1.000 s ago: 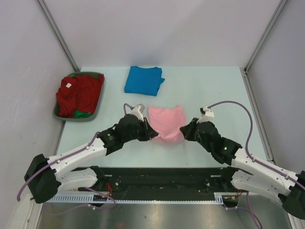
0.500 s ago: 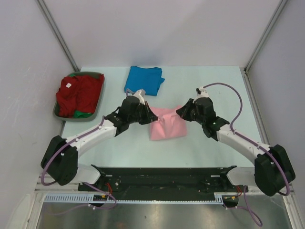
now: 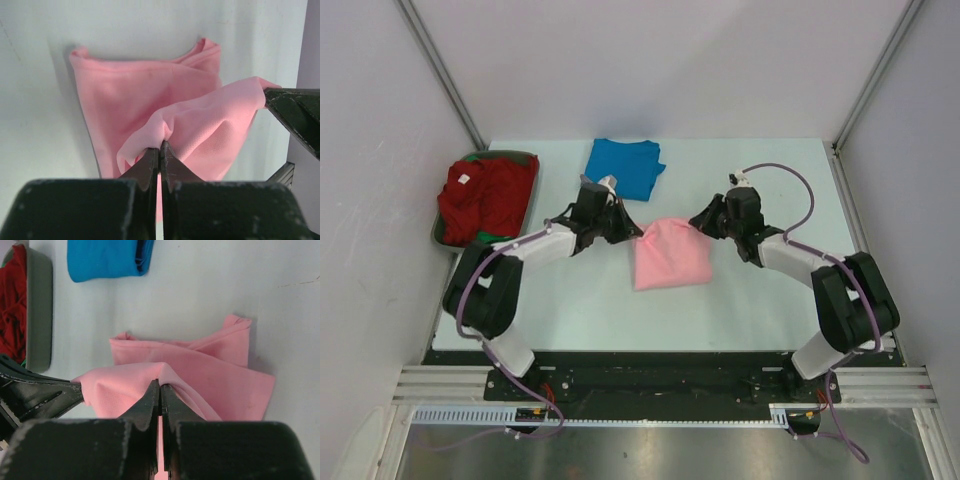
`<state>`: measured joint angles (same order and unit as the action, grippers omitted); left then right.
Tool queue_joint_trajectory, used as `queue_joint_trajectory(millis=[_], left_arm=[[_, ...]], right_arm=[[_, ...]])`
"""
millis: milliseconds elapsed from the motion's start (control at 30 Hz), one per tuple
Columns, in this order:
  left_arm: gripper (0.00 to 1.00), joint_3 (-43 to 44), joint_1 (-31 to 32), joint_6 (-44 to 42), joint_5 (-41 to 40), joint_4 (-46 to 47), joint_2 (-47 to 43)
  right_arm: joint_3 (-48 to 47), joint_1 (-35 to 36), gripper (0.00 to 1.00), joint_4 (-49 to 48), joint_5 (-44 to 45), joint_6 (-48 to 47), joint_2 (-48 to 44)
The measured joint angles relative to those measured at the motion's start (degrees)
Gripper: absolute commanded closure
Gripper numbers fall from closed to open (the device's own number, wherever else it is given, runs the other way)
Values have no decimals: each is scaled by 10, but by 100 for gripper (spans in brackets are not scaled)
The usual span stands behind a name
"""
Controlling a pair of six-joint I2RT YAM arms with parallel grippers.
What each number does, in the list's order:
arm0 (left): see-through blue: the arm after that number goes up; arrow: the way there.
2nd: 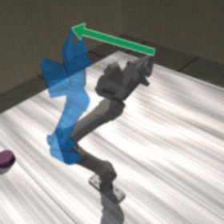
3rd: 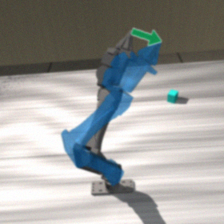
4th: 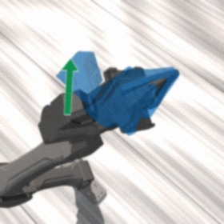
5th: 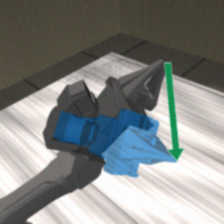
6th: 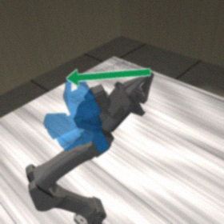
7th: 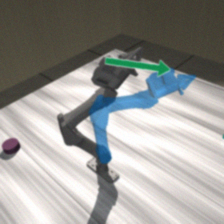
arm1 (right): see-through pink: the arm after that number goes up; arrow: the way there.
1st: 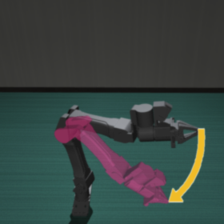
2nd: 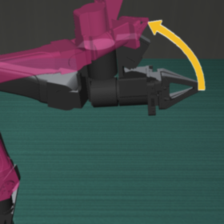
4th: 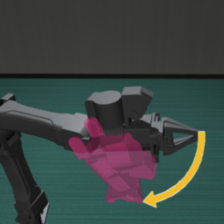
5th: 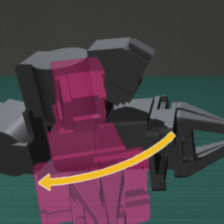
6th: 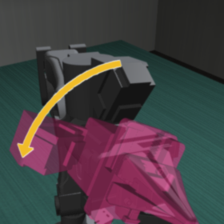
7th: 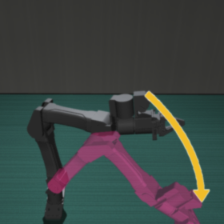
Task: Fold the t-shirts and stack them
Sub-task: Fold the tshirt, then neatly place the folded tshirt to the corner
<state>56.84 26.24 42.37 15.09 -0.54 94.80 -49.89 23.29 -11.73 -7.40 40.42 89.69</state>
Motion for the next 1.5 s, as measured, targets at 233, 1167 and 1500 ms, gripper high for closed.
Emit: queue_joint_trajectory(millis=[233, 1167, 1500], left_arm=[[67, 68, -13, -4, 13, 1, 89], [0, -202, 47, 52, -21, 29, -218], [0, -416, 50, 166, -30, 111, -367]], right_arm=[[-42, -20, 83, -16, -10, 0, 83], [-76, 82, 0, 201, 90, -106, -88], [-31, 200, 0, 327, 162, -146, -109]])
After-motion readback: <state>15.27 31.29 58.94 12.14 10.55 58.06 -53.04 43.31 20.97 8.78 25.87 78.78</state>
